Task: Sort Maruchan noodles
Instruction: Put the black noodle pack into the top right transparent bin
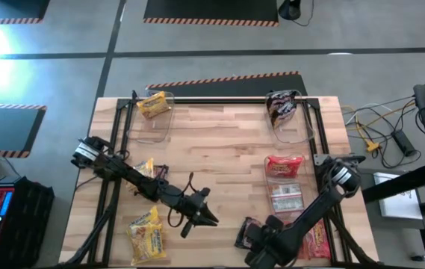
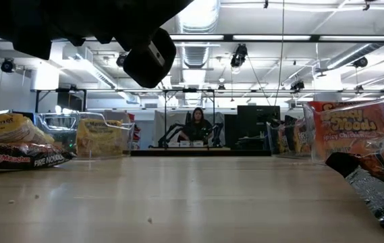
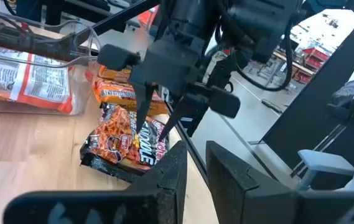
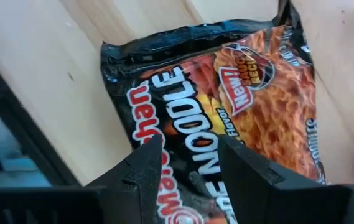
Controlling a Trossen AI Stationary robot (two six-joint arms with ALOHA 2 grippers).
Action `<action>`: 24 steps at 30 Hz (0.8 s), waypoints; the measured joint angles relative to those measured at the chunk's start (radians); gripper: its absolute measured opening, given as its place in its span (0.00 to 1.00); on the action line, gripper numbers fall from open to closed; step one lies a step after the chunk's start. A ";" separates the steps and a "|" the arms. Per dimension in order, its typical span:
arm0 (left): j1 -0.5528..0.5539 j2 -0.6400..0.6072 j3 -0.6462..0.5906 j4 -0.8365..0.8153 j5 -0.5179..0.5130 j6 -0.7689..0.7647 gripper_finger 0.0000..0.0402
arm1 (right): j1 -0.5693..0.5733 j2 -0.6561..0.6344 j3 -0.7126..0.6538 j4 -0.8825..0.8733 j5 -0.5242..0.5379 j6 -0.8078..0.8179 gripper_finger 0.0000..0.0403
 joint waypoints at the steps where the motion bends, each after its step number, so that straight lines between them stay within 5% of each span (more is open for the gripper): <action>1: 0.000 0.000 0.000 0.000 0.000 0.000 0.11 | -0.002 0.009 0.001 -0.001 0.000 -0.006 0.35; 11: 0.000 0.000 -0.001 -0.006 0.006 -0.017 0.11 | -0.068 0.032 0.003 0.002 0.114 -0.174 0.31; 24: 0.000 -0.007 -0.001 -0.145 0.085 -0.024 0.11 | -0.364 0.036 -0.008 0.006 0.251 -0.652 0.31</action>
